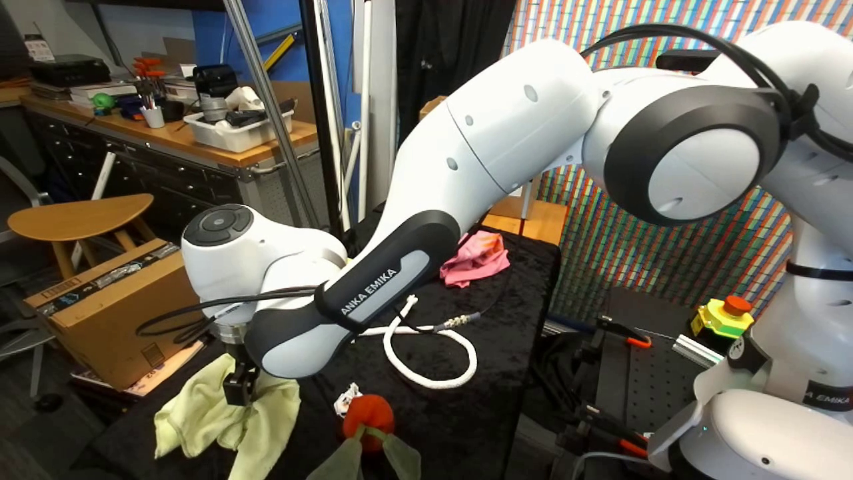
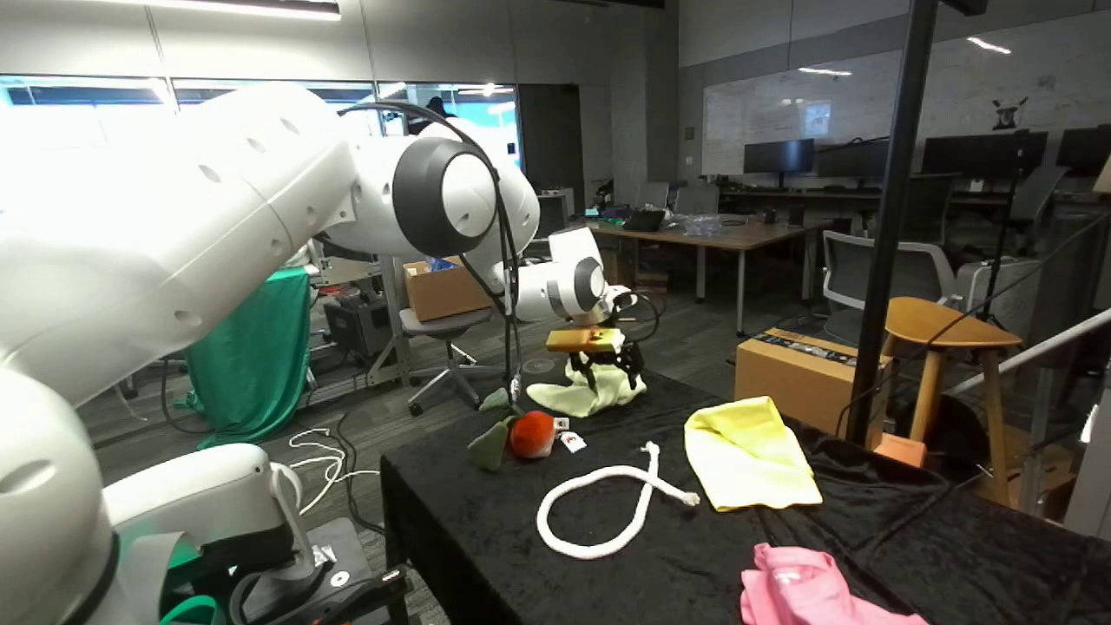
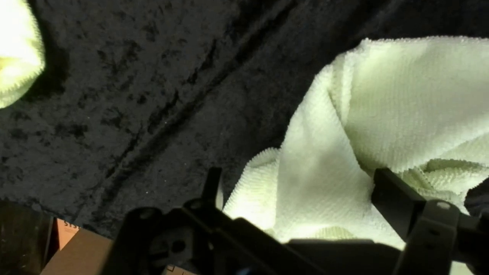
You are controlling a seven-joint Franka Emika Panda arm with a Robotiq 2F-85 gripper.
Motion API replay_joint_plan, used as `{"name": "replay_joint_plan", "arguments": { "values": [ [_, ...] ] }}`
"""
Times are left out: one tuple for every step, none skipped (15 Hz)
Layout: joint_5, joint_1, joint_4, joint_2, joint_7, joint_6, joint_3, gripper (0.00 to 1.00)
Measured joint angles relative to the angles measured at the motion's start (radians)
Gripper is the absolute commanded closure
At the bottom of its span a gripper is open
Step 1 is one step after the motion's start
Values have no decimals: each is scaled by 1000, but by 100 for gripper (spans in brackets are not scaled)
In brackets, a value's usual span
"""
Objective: Pick up the clothes, rope and plush toy on the table and put them in the one place
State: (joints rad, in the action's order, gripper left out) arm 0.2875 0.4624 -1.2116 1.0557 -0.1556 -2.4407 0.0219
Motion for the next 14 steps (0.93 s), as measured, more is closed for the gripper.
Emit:
{"name": "replay_joint_plan", "arguments": {
  "values": [
    [-4, -3, 6, 3, 9, 3, 7, 0],
    [-7, -6, 10, 5, 17, 5, 15, 0],
    [-12, -8, 15, 8, 26, 10, 22, 4],
    [-19, -10, 20, 10, 35, 16, 28, 13],
    [-23, -11, 25, 13, 43, 22, 34, 18],
    [-29, -13, 29, 15, 51, 27, 40, 26],
    [-37, -15, 31, 17, 61, 34, 47, 36],
    [-42, -18, 33, 18, 69, 42, 53, 43],
    [-48, -22, 35, 18, 76, 50, 59, 45],
    [-56, -26, 38, 19, 83, 60, 64, 46],
    [-64, -30, 41, 20, 89, 69, 67, 66],
    [-72, -35, 46, 23, 95, 79, 69, 71],
    [-80, -41, 52, 28, 101, 90, 71, 73],
    [-87, -48, 59, 33, 105, 100, 74, 82]
  ]
}}
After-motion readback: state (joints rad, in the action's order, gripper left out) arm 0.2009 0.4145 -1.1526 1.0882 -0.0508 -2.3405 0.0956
